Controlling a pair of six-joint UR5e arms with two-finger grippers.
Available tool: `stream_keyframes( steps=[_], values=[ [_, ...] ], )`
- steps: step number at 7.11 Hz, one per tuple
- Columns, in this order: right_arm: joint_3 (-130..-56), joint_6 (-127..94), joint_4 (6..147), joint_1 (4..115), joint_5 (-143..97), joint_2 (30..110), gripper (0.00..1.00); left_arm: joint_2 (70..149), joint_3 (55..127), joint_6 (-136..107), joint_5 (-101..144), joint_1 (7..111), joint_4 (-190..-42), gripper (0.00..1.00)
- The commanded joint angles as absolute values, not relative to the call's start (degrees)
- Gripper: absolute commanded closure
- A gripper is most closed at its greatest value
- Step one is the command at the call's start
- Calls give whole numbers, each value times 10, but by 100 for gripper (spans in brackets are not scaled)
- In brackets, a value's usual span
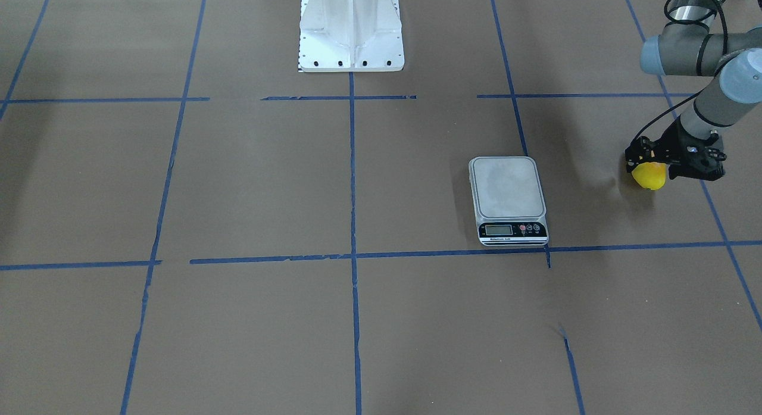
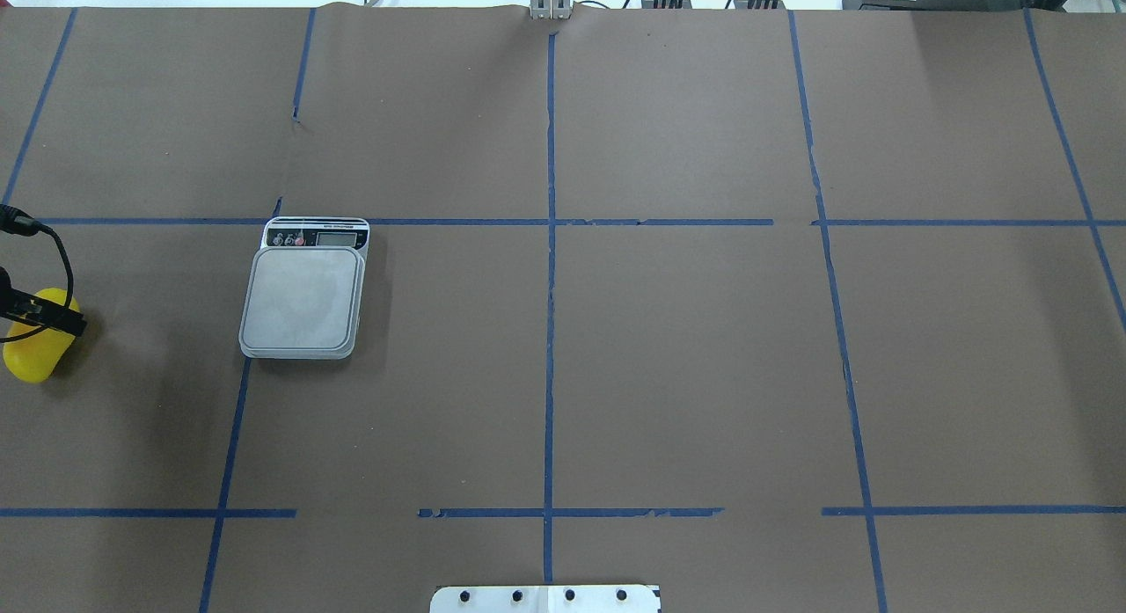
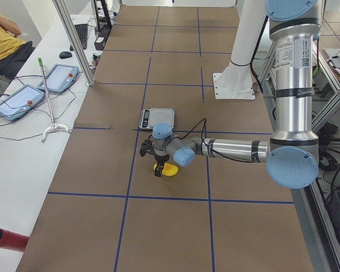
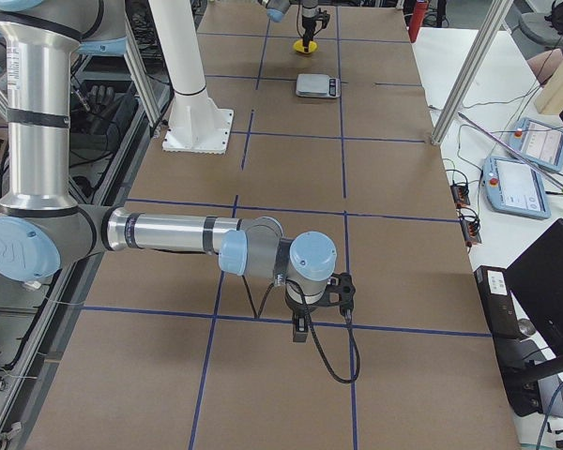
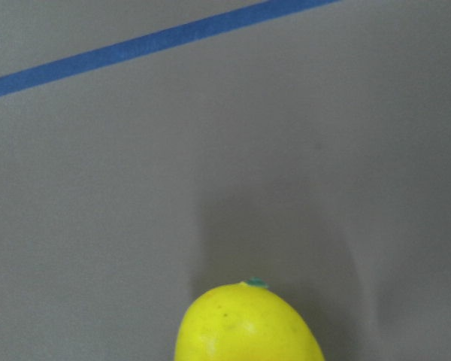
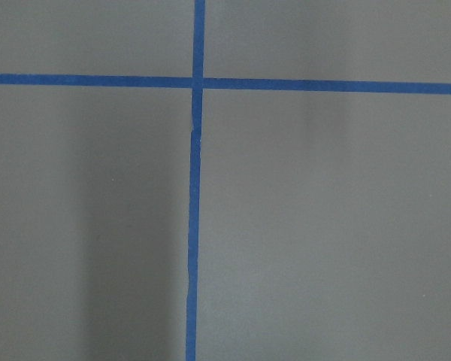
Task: Weigh mango
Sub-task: 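Lower the left gripper onto the yellow mango and close it, then lift the mango with the left gripper and carry it over the scale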
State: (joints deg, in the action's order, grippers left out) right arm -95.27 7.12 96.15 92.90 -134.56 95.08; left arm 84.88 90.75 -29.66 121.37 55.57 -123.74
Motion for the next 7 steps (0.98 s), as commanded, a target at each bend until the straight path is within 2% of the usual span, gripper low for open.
stream_keyframes(
  steps=[1, 2, 4, 5, 7],
  values=[
    [-953, 71, 962, 929, -1346, 950, 0, 848, 901, -298, 1220, 553, -1233, 55],
    [-953, 71, 962, 929, -1346, 951, 0, 848, 905, -294, 1222, 554, -1231, 100],
    [-953, 71, 962, 929, -1346, 951, 0, 850, 991, -308, 1308, 558, -1184, 100],
    [-953, 71, 962, 929, -1346, 951, 0, 891, 1018, -338, 1310, 562, -1139, 100],
    [-953, 71, 962, 929, -1346, 950, 0, 985, 1008, -465, 1310, 556, -1125, 100]
  ],
)
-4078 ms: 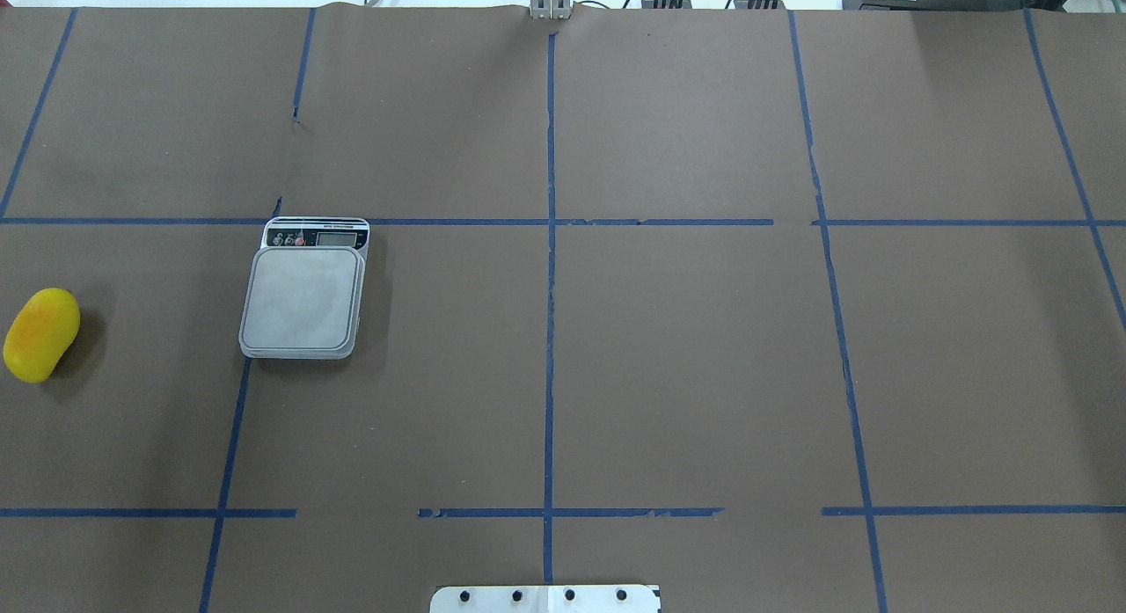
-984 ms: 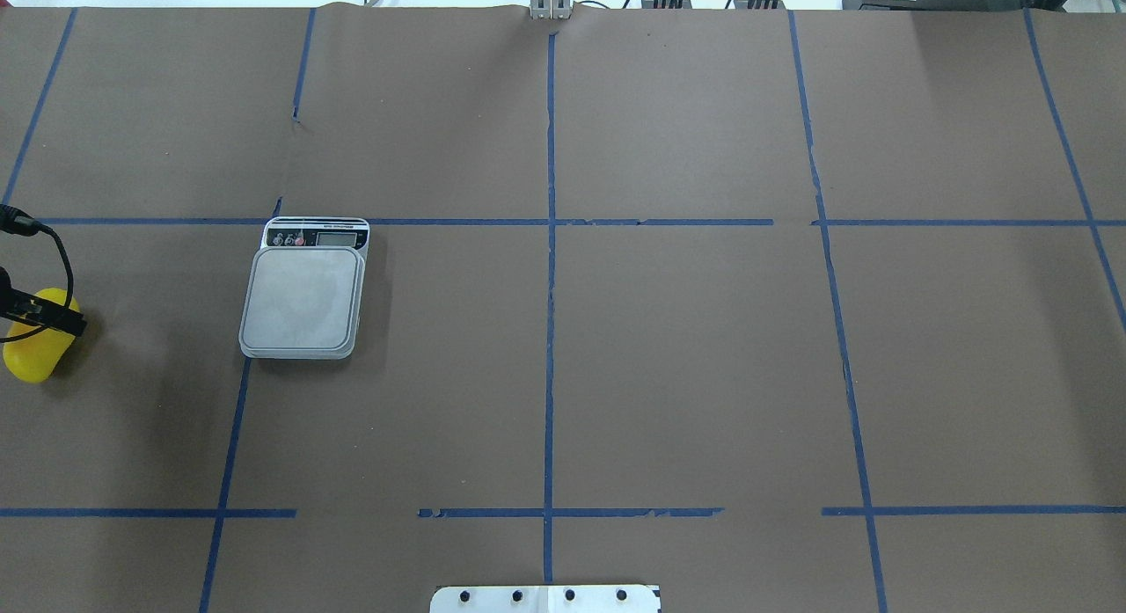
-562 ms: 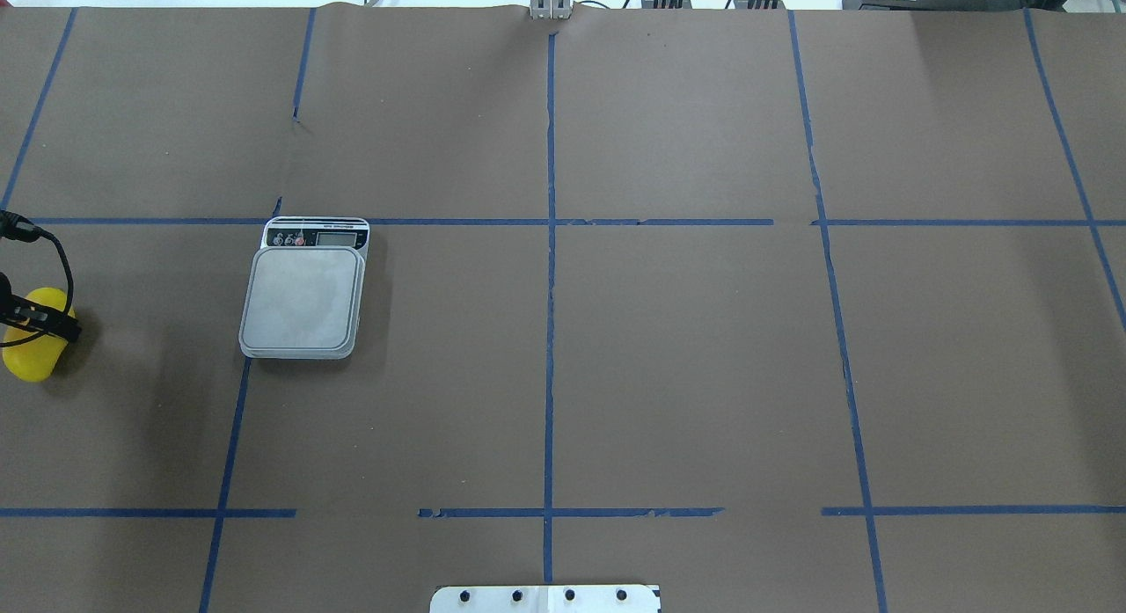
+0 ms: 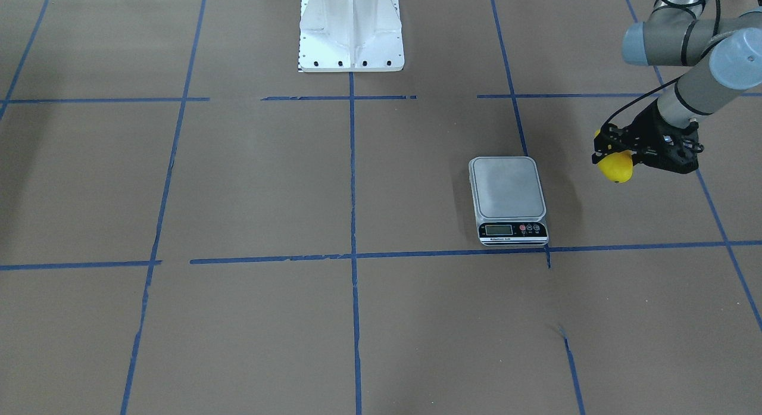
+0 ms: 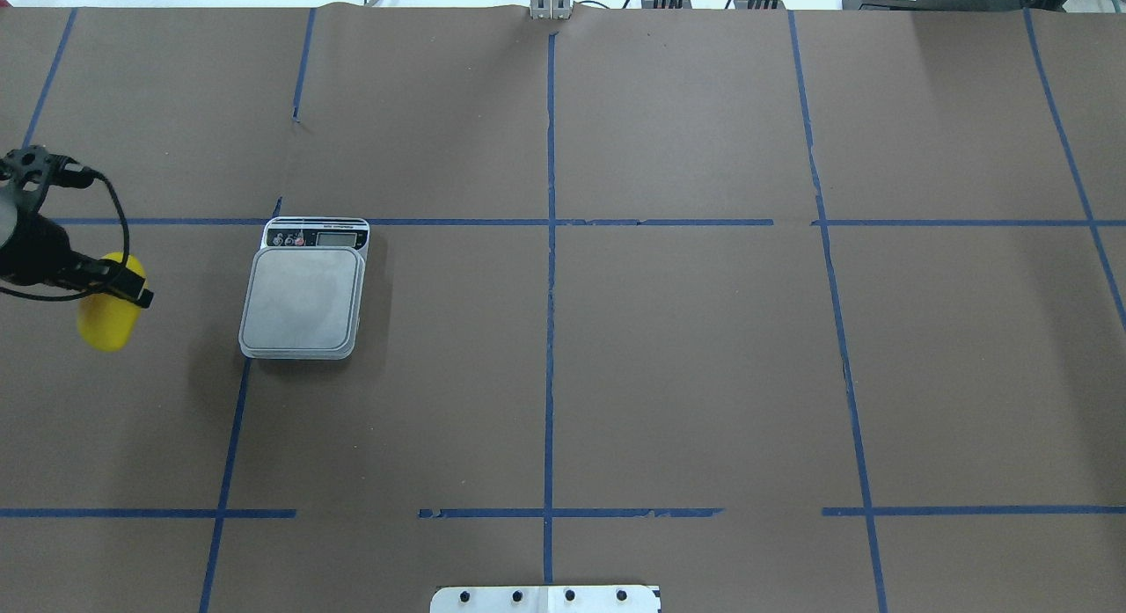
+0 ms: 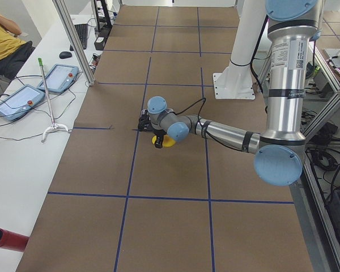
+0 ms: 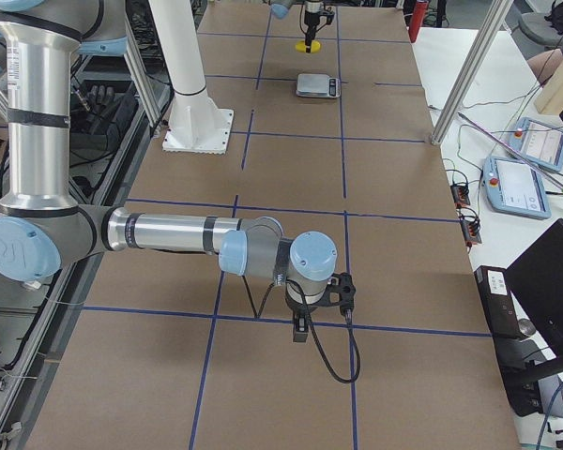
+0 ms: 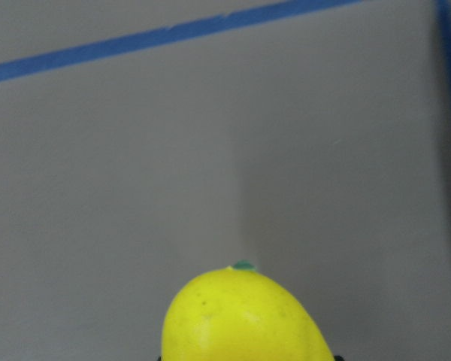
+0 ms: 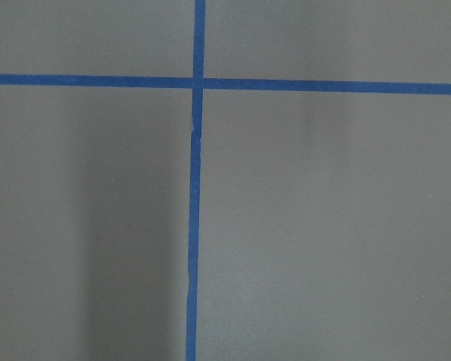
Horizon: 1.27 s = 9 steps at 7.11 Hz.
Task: Weigh mango
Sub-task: 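Lift the mango with the left gripper and carry it over the scale, then lower the mango onto the scale pan and open the left gripper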
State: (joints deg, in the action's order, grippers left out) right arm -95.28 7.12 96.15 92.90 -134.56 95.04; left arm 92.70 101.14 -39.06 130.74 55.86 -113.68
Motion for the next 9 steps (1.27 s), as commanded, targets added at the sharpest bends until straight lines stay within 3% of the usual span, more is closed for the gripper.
stream_keyframes(
  steps=[1, 3, 5, 6, 7, 8, 9],
  values=[
    [-953, 71, 962, 929, -1346, 950, 0, 1015, 1002, -503, 1310, 553, -1125, 100],
    [-953, 71, 962, 929, -1346, 950, 0, 1097, 917, -555, 1305, 496, -1127, 100],
    [-953, 71, 962, 929, -1346, 950, 0, 1108, 898, -557, 1304, 479, -1130, 100],
    [-953, 71, 962, 929, -1346, 950, 0, 1110, 894, -557, 1304, 478, -1131, 74],
    [-953, 71, 962, 929, -1346, 950, 0, 1111, 897, -558, 1304, 478, -1131, 19],
    [-953, 71, 962, 929, -1346, 951, 0, 1110, 899, -560, 1303, 478, -1130, 0],
    [-953, 71, 962, 929, -1346, 951, 0, 1107, 915, -562, 1303, 481, -1126, 0]
  ],
)
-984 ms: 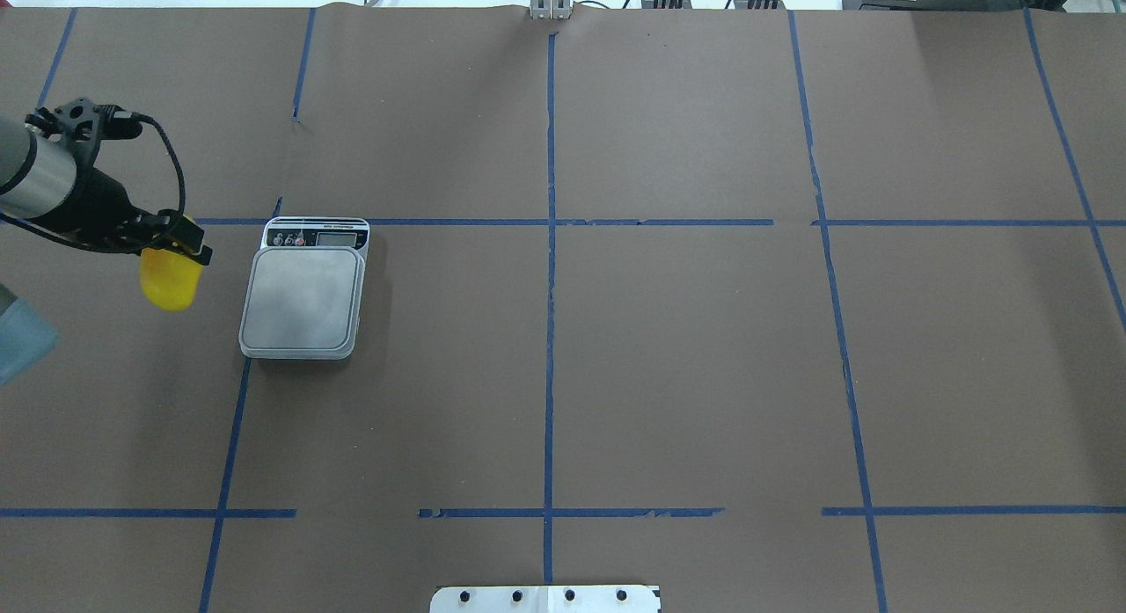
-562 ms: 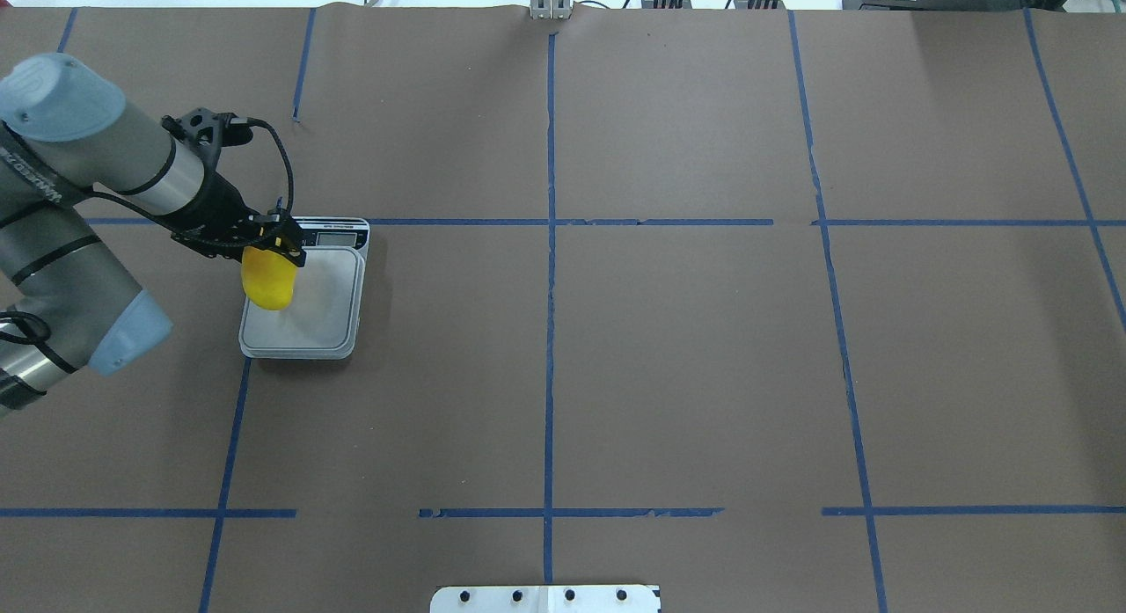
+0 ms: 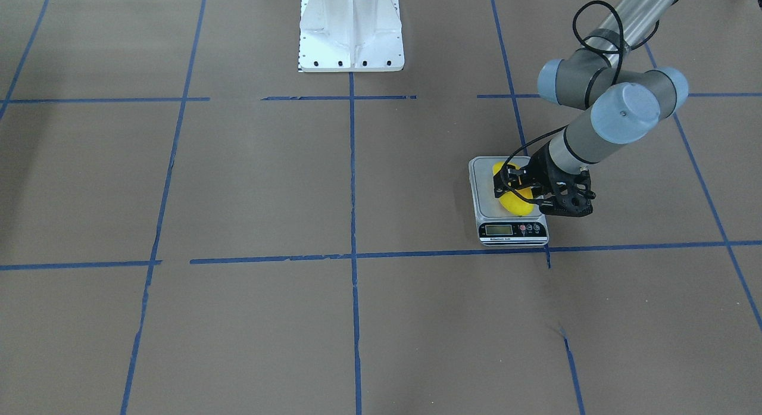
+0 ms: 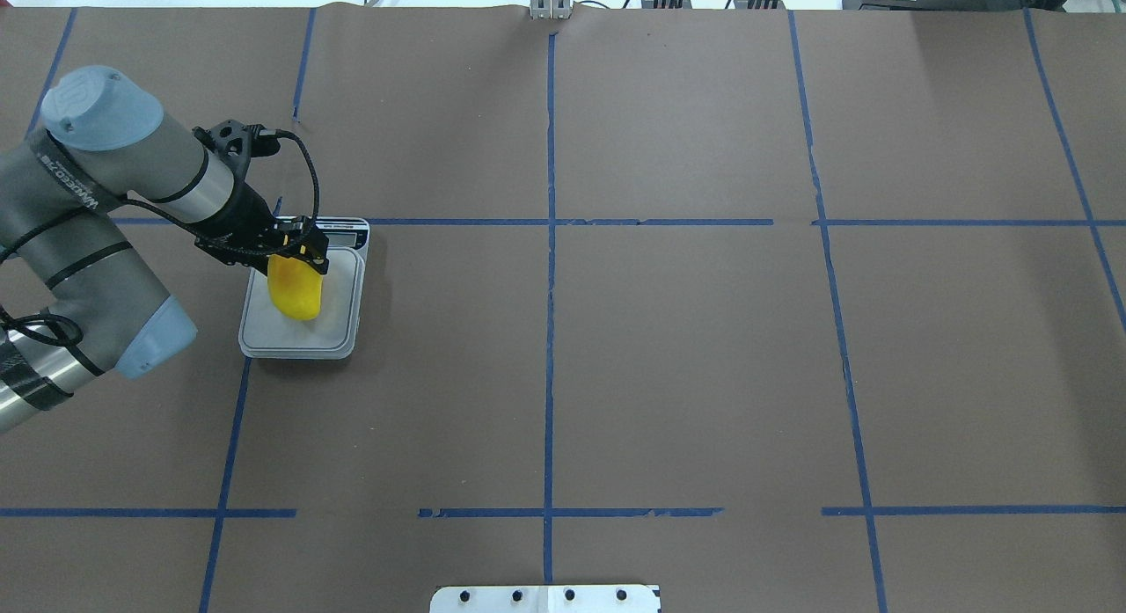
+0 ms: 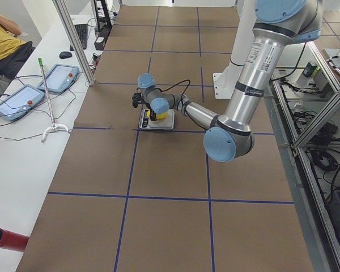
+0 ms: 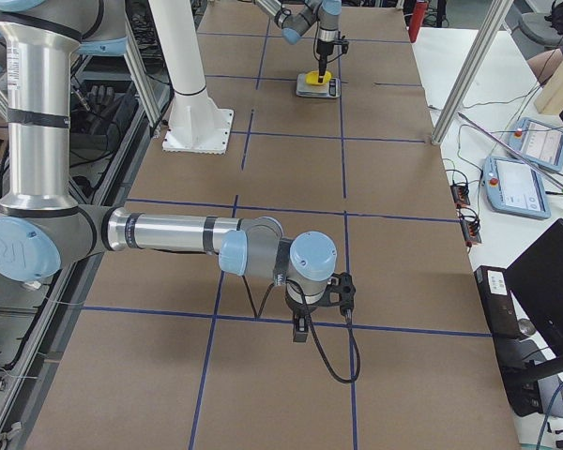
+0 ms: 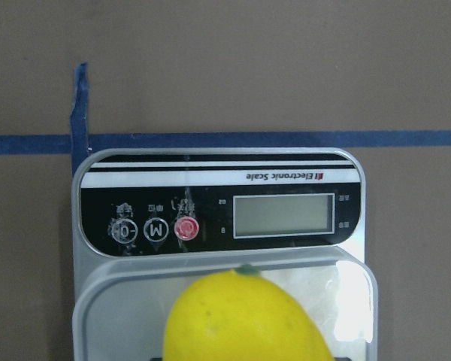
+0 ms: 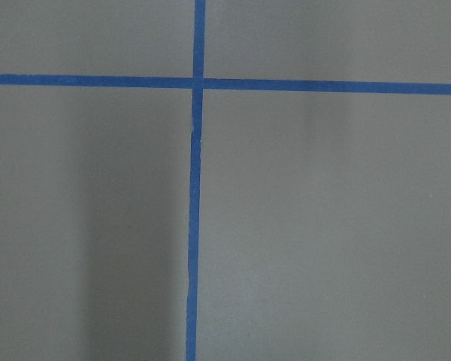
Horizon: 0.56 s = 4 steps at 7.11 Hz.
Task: Weigh mango
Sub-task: 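Lower the mango onto the scale pan and open the left gripper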
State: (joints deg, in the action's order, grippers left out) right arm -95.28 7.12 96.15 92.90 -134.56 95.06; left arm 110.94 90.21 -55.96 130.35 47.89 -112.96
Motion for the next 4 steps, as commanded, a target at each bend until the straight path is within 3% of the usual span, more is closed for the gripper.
stream_keyframes(
  steps=[1, 4],
  values=[
    [-953, 71, 962, 929, -1346, 950, 0, 1102, 931, -565, 1303, 486, -1123, 0],
    [-953, 71, 962, 929, -1346, 950, 0, 1091, 1039, -424, 1306, 581, -927, 0]
  ],
)
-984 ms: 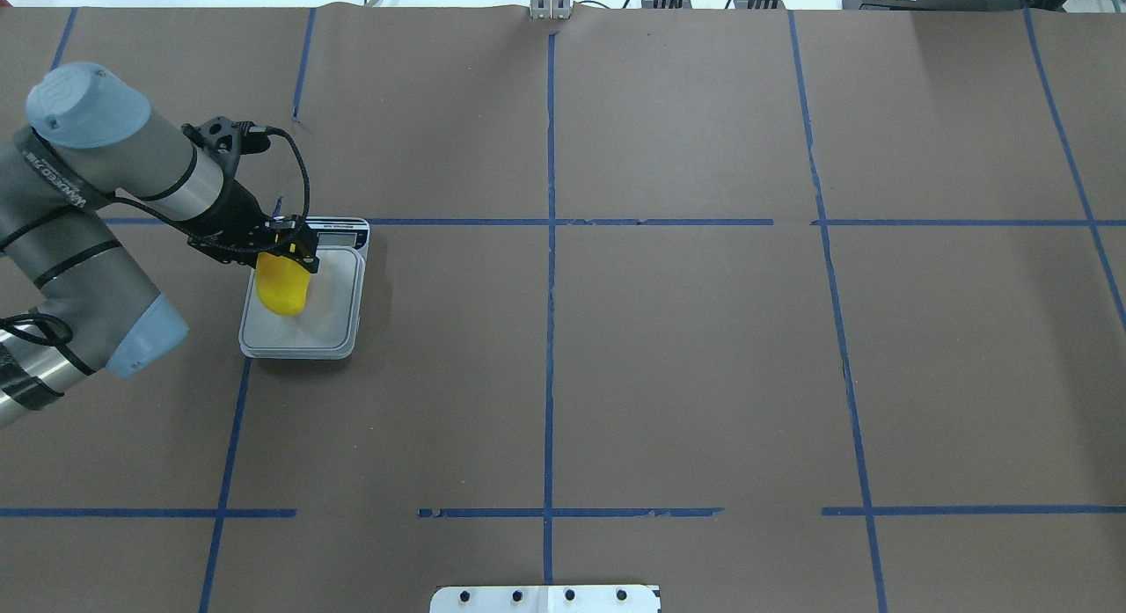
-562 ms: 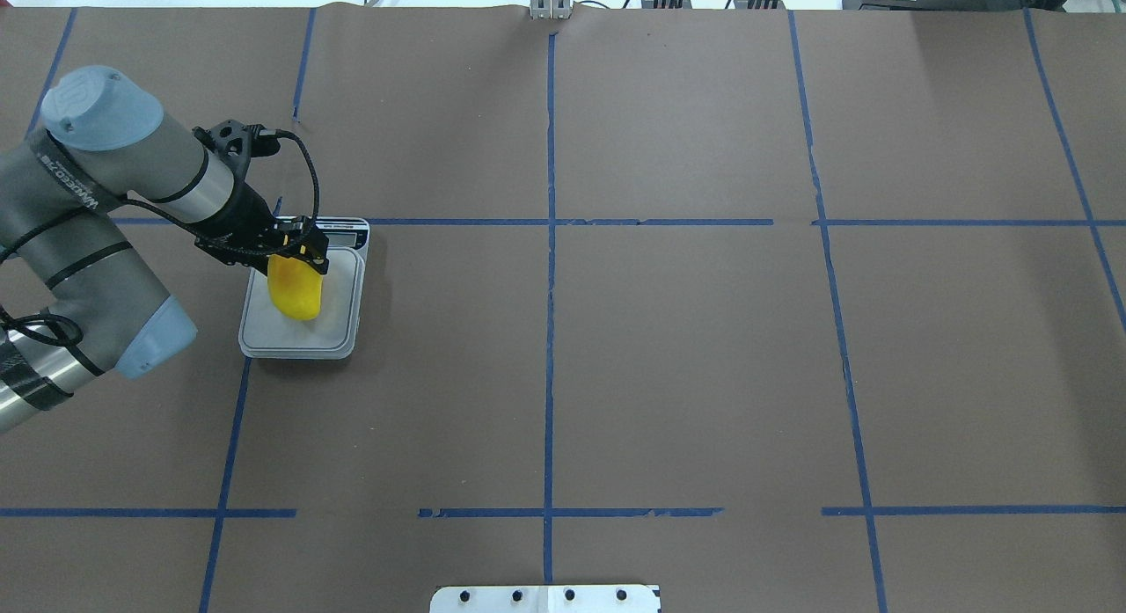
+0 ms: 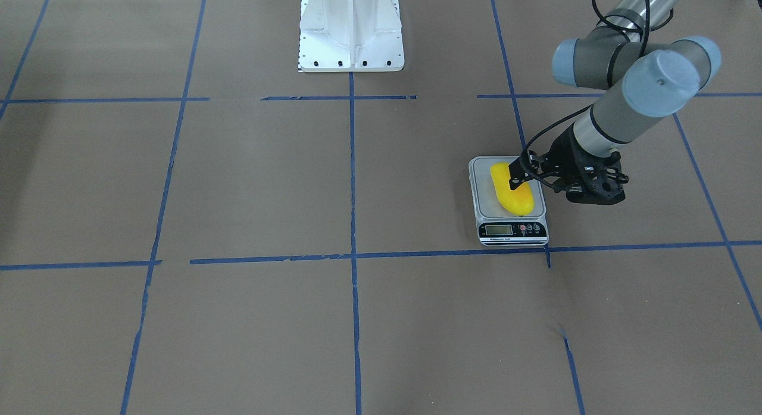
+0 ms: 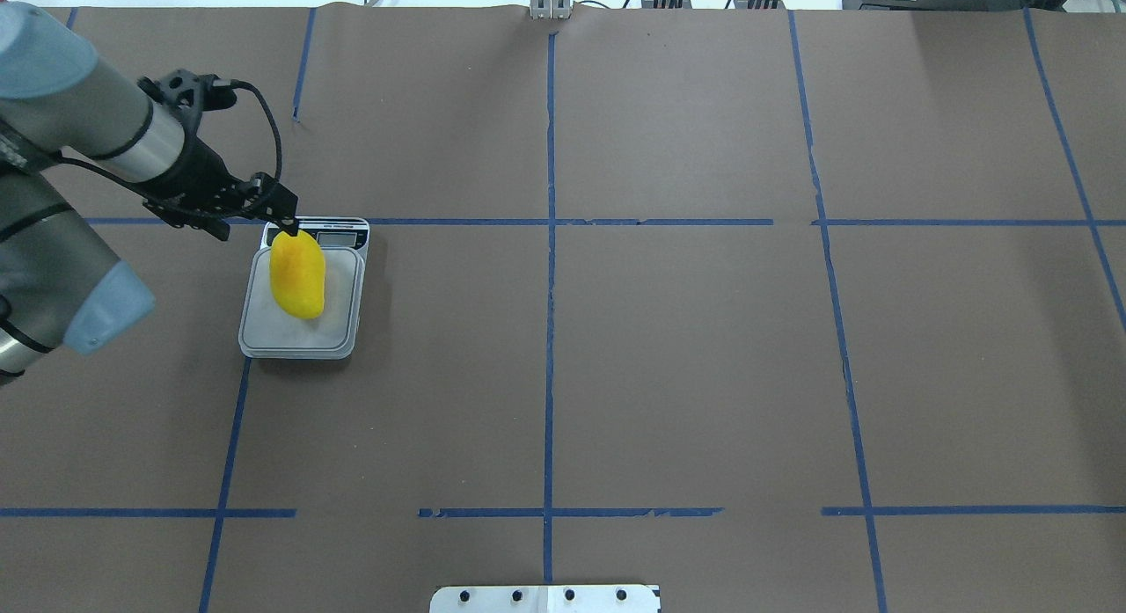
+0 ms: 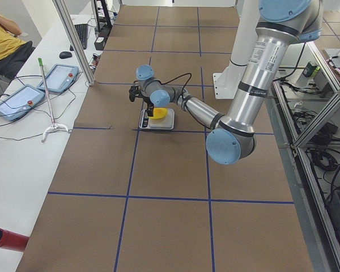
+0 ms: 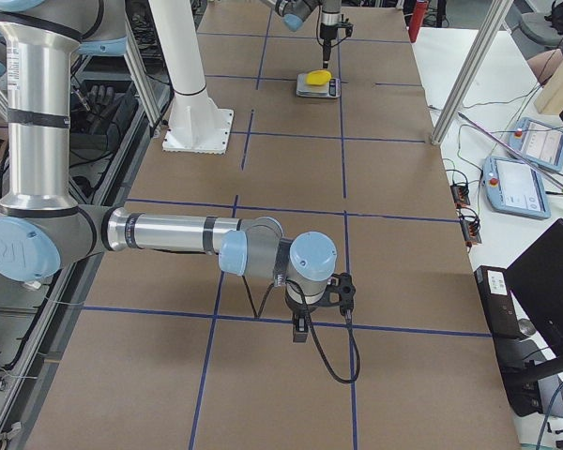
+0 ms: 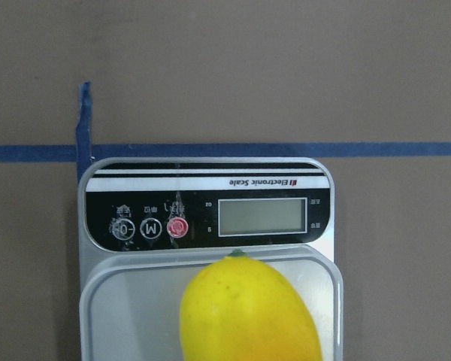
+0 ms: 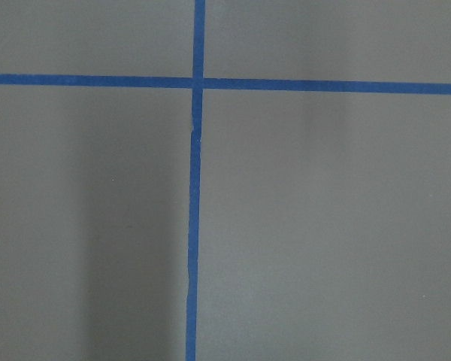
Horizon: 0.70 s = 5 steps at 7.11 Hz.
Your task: Weigh mango
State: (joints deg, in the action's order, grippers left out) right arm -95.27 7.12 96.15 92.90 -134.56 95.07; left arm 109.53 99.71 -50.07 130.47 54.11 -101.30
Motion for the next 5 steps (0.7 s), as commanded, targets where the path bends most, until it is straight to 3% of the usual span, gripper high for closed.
stream_keyframes(
  steps=[1, 5],
  values=[
    [-953, 71, 962, 929, -1346, 950, 0, 1065, 1063, -348, 1307, 632, -886, 0],
    [-953, 71, 962, 929, -1346, 950, 0, 888, 1083, -41, 1309, 819, -876, 0]
  ],
)
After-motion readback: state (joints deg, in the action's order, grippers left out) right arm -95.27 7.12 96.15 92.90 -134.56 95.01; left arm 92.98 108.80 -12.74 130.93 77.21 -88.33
